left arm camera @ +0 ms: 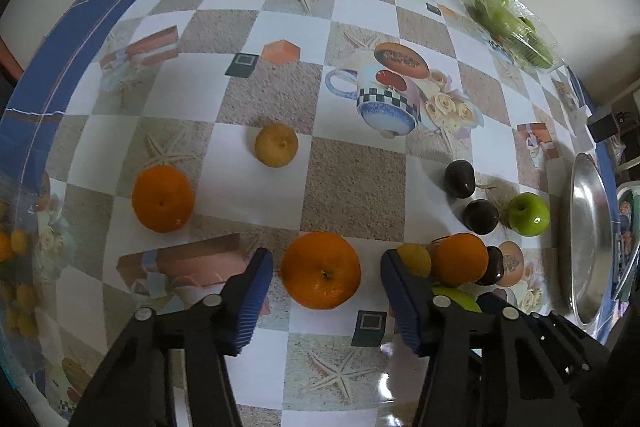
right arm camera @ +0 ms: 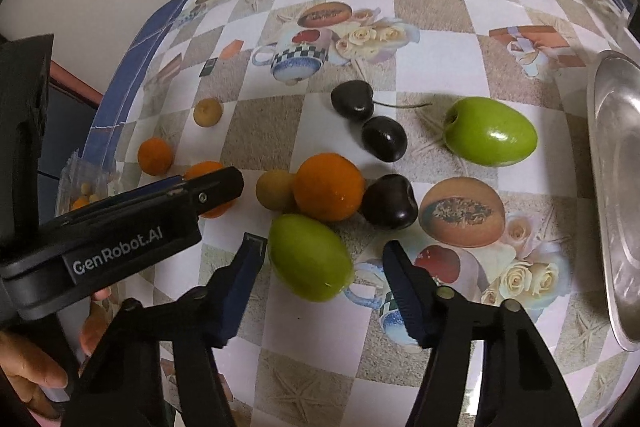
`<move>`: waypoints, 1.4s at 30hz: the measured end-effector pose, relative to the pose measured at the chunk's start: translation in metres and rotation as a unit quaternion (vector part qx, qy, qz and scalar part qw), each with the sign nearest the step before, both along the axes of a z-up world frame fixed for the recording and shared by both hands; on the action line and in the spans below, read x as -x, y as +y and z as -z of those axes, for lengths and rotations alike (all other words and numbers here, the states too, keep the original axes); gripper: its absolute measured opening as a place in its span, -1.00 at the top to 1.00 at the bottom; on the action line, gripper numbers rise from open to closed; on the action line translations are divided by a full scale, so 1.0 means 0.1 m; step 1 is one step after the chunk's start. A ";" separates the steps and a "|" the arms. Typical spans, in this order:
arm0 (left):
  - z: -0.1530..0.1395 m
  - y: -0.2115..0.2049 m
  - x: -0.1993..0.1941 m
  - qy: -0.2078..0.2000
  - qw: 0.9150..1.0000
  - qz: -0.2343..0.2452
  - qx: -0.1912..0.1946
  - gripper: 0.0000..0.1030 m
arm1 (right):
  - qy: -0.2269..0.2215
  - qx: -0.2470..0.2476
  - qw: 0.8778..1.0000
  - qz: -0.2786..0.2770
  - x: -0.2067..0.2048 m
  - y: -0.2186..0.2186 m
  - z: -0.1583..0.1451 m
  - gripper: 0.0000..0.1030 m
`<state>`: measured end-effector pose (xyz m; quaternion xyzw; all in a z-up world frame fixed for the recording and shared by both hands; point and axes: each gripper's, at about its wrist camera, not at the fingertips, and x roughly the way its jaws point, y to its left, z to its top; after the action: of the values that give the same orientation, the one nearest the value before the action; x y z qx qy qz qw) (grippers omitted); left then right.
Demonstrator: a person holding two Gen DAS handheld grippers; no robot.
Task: Organize fruits
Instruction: 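Grasp the orange with the left gripper while the right gripper grasps a green mango, then carry the orange into the steel bowl with the left gripper while the right gripper drops the mango there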
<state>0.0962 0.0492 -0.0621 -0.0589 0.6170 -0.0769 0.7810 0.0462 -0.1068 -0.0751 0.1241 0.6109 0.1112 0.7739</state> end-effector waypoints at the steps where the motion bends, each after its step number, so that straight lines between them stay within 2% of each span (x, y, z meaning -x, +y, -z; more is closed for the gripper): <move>1: 0.01 0.00 -0.01 0.002 1.000 -0.002 0.002 -0.09 | 0.001 0.000 1.000 -0.001 0.00 0.00 0.01 -0.18; 6: 0.08 -0.01 -0.05 0.013 1.000 -0.011 0.007 -0.01 | 0.000 0.002 1.000 -0.006 0.00 0.03 0.01 -0.13; 8: 0.10 -0.01 -0.06 0.015 1.000 -0.015 0.005 0.10 | 0.000 0.004 1.000 -0.010 0.00 0.05 0.01 -0.11; 11: 0.11 -0.01 -0.09 0.017 1.000 -0.021 0.005 0.16 | 0.000 0.002 1.000 -0.013 0.00 0.06 0.02 0.05; 19: 0.08 0.02 -0.05 0.025 0.999 -0.038 0.014 0.17 | 0.007 -0.009 1.000 -0.013 -0.04 0.09 0.04 0.08; 25: -0.11 0.09 0.04 0.013 0.998 -0.053 0.010 0.18 | 0.001 -0.026 1.000 -0.012 -0.01 0.06 -0.05 0.09; 31: -0.38 0.11 0.10 -0.012 0.998 -0.064 0.004 0.18 | -0.031 -0.045 0.999 -0.004 0.04 -0.05 -0.30 0.09; 42: -0.74 -0.15 0.13 -0.051 0.996 -0.070 -0.011 0.18 | -0.054 -0.031 0.997 0.038 0.06 -0.38 -0.54 0.09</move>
<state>0.0829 0.0344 0.0119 -0.0889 0.5717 -0.0181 0.8154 0.0407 -0.1443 -0.0206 0.1652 0.5595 0.1068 0.8051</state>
